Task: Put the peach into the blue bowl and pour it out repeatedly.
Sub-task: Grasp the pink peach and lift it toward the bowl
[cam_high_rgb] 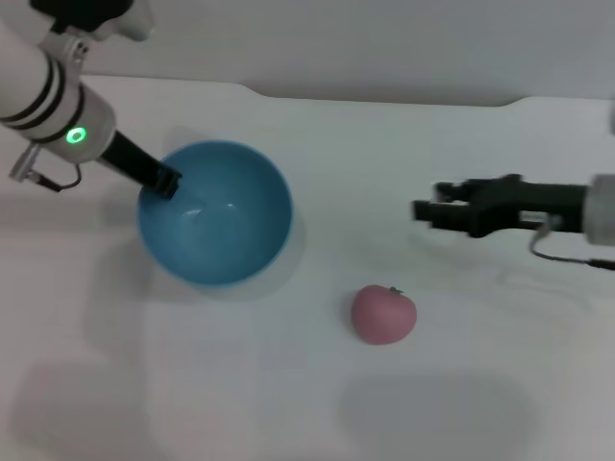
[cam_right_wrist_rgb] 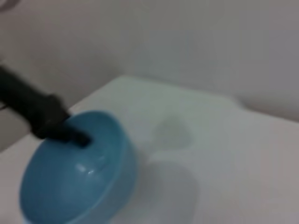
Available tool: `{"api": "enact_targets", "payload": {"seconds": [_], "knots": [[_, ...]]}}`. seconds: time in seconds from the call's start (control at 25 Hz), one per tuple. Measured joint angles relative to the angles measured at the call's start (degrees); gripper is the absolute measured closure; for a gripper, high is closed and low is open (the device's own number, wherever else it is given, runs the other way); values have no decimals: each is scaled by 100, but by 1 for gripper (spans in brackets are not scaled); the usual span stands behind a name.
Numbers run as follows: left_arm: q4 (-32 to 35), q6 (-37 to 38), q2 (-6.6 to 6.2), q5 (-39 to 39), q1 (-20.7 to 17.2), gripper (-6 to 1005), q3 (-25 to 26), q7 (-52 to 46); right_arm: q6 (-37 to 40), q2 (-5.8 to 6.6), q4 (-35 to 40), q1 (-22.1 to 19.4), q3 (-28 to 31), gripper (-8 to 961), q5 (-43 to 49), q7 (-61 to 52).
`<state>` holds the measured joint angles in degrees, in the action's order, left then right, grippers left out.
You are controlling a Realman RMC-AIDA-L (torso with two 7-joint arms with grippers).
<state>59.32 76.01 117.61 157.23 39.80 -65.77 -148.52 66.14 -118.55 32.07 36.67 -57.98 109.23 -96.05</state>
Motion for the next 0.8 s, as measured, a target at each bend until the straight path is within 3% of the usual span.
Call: {"api": "enact_targets", "payload": {"seconds": [0.2,0.52,0.8], "knots": [[68,695,11,-20,-75,998,506,-149,-32,5,484,409,-1293,384,158,-725],[92,1004,2,-25,-162,1000,609,-345,-605,-70,494,870,-2868,283,418,-1339],[93,960,16,-195,-178,999,605,-334,-766,-86,391,902,-3491,284,405,-1636]]}}
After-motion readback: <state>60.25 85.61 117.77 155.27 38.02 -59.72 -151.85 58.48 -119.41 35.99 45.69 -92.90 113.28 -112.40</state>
